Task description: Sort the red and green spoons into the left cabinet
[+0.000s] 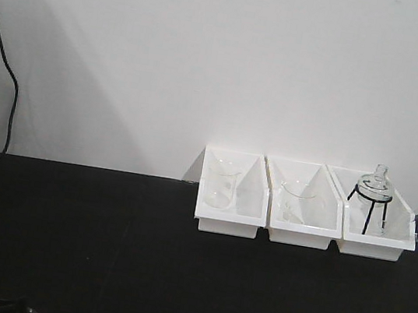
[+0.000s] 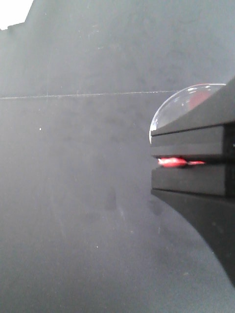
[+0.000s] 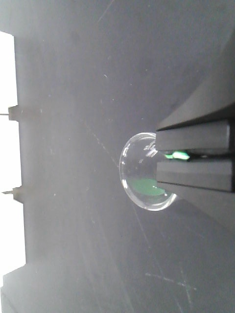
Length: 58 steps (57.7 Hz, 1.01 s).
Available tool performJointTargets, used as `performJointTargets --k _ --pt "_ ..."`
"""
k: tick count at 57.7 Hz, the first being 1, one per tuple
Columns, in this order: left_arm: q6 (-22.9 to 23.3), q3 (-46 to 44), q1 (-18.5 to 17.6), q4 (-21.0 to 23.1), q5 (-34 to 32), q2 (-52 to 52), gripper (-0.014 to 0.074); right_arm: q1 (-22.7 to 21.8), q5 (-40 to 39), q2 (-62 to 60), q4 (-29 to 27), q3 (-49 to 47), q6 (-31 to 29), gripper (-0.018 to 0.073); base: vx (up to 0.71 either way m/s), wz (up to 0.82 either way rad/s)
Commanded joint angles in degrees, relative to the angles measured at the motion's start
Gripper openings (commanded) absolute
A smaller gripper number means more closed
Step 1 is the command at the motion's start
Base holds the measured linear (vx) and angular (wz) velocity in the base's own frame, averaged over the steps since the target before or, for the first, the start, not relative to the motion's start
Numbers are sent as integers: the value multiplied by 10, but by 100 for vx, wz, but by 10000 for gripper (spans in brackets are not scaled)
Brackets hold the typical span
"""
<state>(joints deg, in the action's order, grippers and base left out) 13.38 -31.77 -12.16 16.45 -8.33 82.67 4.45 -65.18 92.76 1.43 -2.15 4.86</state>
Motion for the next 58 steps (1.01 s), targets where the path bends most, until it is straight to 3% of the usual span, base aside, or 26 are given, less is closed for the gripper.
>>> performJointTargets --k 1,58 --pt "-2 -17 -3 -2 -26 -16 -6 0 -118 -25 0 -8 -5 -7 0 0" --pt "-2 -17 -3 -3 -24 -16 -6 0 -92 -178 15 -8 -3 -3 0 0"
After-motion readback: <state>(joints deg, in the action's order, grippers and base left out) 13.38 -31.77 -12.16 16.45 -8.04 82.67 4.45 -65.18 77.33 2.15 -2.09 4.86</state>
